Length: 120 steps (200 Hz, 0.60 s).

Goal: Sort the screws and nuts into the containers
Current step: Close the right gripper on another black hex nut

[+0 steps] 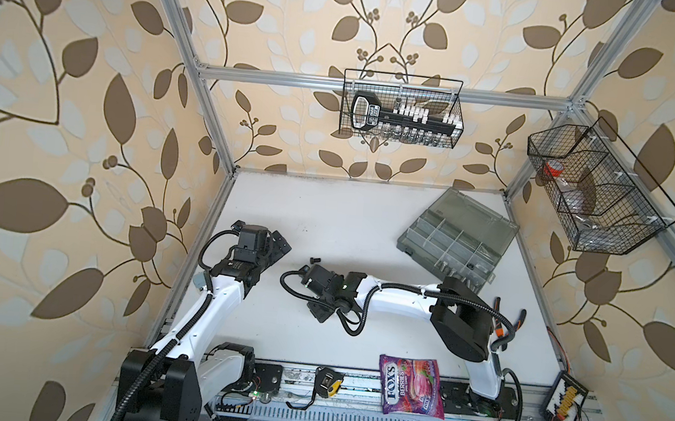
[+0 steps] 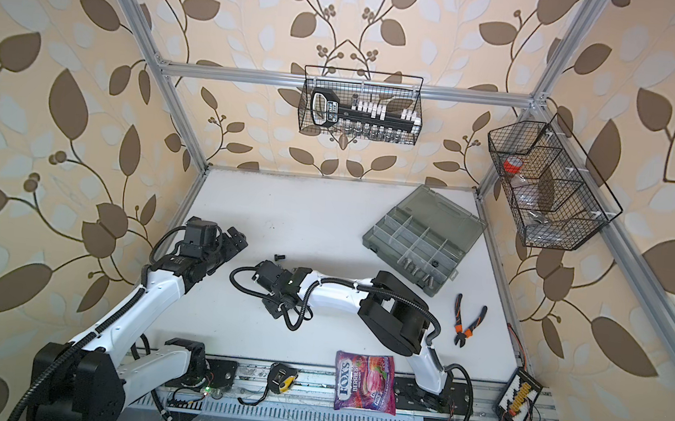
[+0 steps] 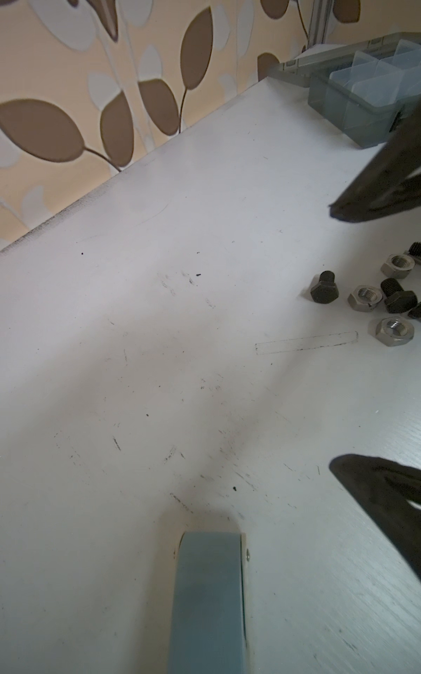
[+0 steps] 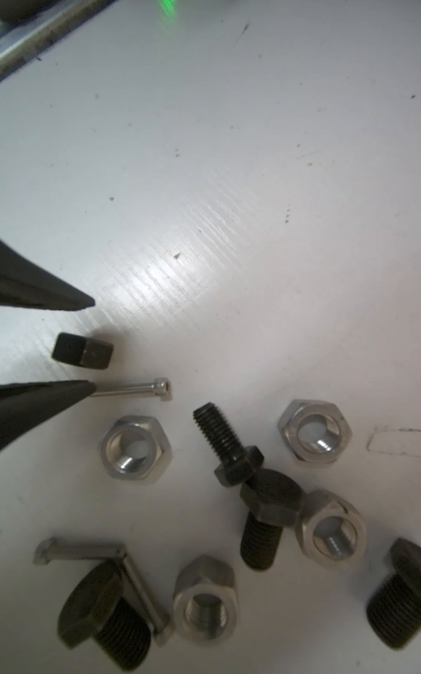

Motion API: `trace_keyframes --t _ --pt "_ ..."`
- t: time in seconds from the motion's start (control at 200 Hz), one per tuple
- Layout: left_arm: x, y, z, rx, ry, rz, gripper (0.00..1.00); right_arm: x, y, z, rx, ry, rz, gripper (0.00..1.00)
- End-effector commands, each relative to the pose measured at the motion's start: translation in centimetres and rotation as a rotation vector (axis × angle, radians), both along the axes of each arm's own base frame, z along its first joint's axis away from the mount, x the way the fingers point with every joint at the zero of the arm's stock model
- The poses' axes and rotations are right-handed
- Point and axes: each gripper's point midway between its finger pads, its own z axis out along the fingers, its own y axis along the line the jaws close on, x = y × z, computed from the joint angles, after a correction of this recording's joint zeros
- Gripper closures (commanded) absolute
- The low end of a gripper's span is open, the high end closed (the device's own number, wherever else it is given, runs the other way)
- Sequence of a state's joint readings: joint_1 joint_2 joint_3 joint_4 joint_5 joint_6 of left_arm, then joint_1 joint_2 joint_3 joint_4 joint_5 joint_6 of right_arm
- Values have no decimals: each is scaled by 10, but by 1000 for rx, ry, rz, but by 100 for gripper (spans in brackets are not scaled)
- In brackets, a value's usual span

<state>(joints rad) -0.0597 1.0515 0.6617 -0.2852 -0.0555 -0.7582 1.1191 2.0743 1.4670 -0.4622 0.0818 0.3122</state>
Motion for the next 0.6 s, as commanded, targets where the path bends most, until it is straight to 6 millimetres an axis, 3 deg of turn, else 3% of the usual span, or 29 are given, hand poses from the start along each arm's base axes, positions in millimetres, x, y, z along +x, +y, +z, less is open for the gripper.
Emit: trace_keyframes --t 0.0,0.235,0.36,0.595 --pt "2 2 11 18 -23 7 1 -1 1 -8 -31 6 9 67" --pt "3 2 10 18 -20 5 1 1 3 -14 -45 4 6 74" --pt "3 2 10 18 -19 5 1 2 3 -12 -45 2 2 84" --pt "4 2 10 20 -19 4 1 11 -4 16 -15 -61 -35 93"
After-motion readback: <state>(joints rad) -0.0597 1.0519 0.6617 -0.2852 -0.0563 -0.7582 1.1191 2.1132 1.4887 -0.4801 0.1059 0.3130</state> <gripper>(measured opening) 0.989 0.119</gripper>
